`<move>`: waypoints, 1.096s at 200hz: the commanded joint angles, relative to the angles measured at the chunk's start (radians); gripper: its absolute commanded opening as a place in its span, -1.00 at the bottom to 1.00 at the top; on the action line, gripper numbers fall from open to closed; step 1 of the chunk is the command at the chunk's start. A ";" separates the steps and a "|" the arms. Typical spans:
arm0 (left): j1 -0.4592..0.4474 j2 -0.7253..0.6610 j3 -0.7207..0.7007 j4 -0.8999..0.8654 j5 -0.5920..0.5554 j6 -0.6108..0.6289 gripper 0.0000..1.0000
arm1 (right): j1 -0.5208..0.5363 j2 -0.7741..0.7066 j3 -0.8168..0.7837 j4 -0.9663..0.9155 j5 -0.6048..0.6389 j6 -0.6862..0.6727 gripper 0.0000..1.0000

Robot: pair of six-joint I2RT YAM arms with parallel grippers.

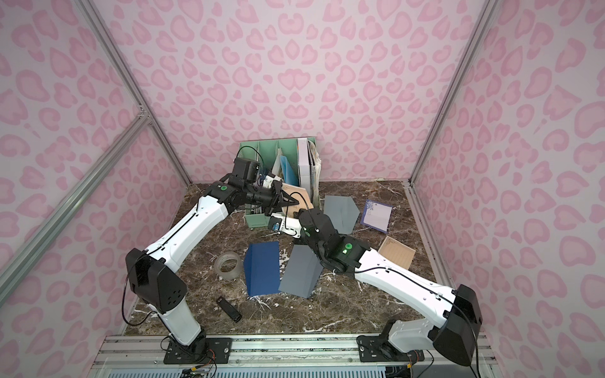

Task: Take the letter paper out of the envelope
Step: Unfold the letter paper.

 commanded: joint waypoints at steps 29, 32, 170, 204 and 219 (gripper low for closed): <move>0.013 -0.016 0.006 0.111 -0.011 -0.054 -1.00 | 0.067 -0.007 -0.029 0.037 0.110 -0.012 -0.80; 0.015 -0.015 0.006 0.116 -0.011 -0.058 -1.00 | 0.073 -0.008 -0.032 0.036 0.117 -0.009 -0.76; 0.039 0.021 0.012 0.409 0.079 -0.183 -1.00 | -0.328 -0.062 0.065 -0.155 -0.784 0.785 -0.03; 0.053 0.000 0.036 0.280 0.057 0.016 -1.00 | -0.599 -0.107 0.072 -0.126 -1.196 1.071 0.26; 0.052 -0.022 0.001 0.304 0.048 0.072 -1.00 | -0.750 -0.109 0.040 -0.070 -1.340 1.239 0.40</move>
